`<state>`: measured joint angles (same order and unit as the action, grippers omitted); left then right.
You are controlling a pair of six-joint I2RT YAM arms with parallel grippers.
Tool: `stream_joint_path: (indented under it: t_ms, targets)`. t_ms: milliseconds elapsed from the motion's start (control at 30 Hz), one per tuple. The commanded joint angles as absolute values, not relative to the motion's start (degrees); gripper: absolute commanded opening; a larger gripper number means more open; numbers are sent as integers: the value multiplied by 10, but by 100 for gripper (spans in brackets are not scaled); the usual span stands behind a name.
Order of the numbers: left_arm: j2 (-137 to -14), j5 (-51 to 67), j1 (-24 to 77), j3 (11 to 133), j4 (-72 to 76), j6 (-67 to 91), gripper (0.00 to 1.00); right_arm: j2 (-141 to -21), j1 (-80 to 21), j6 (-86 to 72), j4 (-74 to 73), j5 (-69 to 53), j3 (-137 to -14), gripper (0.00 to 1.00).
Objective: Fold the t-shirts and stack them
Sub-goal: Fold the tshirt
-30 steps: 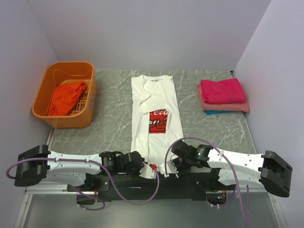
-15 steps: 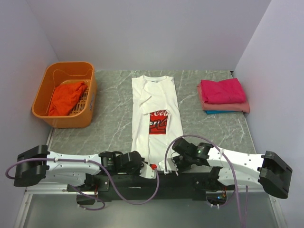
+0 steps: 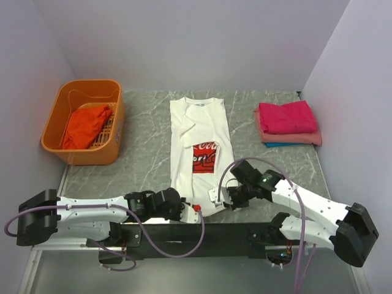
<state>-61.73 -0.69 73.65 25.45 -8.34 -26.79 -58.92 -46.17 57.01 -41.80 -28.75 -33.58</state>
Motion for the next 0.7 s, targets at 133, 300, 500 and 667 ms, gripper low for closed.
stream_joint_path:
  t_ms: [133,300,500,667]
  targets:
    - [-643,71,612,296,-5,-337,0,-639,-367,584,-428,-283,-434,0]
    - [-721,104,482,357,51,-388,0,-721,-305,552,-360,-244,-499,0]
    - [-862,153,382,480,72,-416,0,-847,-239,512,-297,-219,-591,0]
    - [-928,181,332,547,65,-422,0,-917,-219,490,-275,-207,-663,0]
